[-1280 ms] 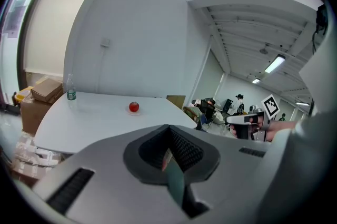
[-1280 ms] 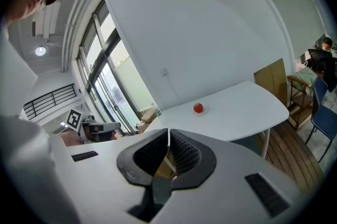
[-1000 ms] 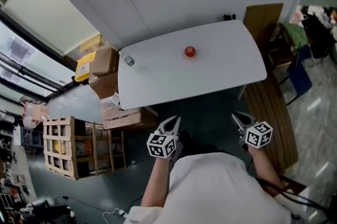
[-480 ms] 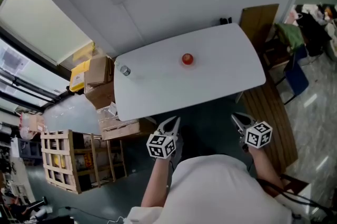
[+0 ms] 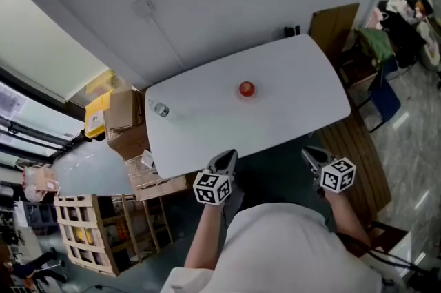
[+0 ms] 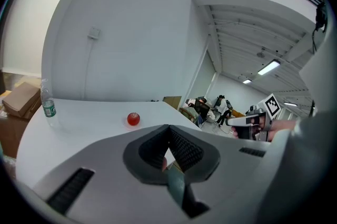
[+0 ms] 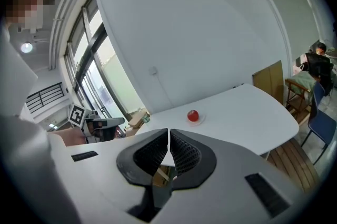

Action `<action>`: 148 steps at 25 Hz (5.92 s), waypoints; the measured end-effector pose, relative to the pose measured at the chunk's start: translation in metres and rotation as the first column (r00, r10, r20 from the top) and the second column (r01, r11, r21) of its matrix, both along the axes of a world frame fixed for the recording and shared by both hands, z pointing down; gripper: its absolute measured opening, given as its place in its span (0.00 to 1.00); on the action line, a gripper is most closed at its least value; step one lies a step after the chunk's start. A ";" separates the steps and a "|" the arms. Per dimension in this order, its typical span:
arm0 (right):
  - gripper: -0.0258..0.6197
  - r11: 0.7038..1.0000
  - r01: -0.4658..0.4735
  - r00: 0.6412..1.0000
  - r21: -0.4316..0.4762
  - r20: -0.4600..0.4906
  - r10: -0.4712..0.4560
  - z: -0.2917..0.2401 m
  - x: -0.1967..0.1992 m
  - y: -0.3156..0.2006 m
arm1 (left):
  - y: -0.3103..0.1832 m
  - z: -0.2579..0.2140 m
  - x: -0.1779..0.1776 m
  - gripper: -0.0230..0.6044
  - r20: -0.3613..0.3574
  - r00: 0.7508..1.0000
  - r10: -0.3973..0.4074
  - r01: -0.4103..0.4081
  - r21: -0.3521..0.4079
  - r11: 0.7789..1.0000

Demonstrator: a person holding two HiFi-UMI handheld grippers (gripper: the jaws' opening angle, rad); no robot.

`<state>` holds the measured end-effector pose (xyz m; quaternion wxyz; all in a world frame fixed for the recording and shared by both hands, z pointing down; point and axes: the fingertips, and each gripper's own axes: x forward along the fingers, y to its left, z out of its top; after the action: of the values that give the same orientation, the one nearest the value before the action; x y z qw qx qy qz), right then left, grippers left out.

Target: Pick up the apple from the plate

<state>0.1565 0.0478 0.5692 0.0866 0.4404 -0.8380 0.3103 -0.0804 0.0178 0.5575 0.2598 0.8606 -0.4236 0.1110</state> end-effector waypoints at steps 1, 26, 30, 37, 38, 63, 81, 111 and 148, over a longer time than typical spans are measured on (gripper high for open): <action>0.10 1.000 -0.004 1.000 0.001 -0.001 0.004 -0.001 -0.005 -0.005 | -0.006 0.000 -0.004 0.04 -0.001 1.000 0.007 -0.007 -0.001 1.000; 0.10 0.995 -0.099 0.994 -0.029 -0.050 0.098 0.000 -0.088 -0.080 | -0.098 0.023 -0.056 0.04 -0.043 0.985 0.168 -0.170 -0.039 0.985; 0.10 0.996 -0.088 0.995 -0.033 -0.053 0.086 0.001 -0.090 -0.089 | -0.102 0.027 -0.056 0.04 -0.044 0.986 0.162 -0.164 -0.051 0.985; 0.10 0.997 -0.049 0.999 -0.052 -0.027 0.047 0.010 -0.090 -0.109 | -0.113 0.029 -0.040 0.04 -0.031 0.988 0.149 -0.151 -0.064 0.986; 0.10 0.998 -0.041 0.999 -0.053 -0.021 0.040 0.010 -0.089 -0.113 | -0.115 0.029 -0.036 0.04 -0.028 0.989 0.146 -0.148 -0.064 0.987; 0.10 0.973 0.165 0.986 -0.160 0.058 -0.157 0.047 -0.018 -0.220 | -0.239 0.088 0.055 0.25 0.157 0.987 0.045 -0.029 -0.097 0.995; 0.10 0.937 0.212 0.976 -0.278 0.108 -0.189 0.091 0.008 -0.258 | -0.310 0.219 0.074 0.57 0.395 0.916 0.072 0.058 -0.308 0.950; 0.10 0.914 0.234 0.970 -0.332 0.142 -0.197 0.113 0.013 -0.274 | -0.322 0.265 0.083 0.68 0.381 0.923 0.062 0.090 -0.368 0.925; 0.10 0.935 0.282 0.959 -0.217 0.056 -0.276 0.073 -0.060 -0.228 | -0.251 0.117 0.032 0.68 0.124 0.990 -0.061 0.085 -0.193 0.978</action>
<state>0.0966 -0.1798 0.6424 0.1679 0.3007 -0.8530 0.3921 -0.0486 -0.2330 0.6744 0.3224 0.8065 -0.4564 0.1933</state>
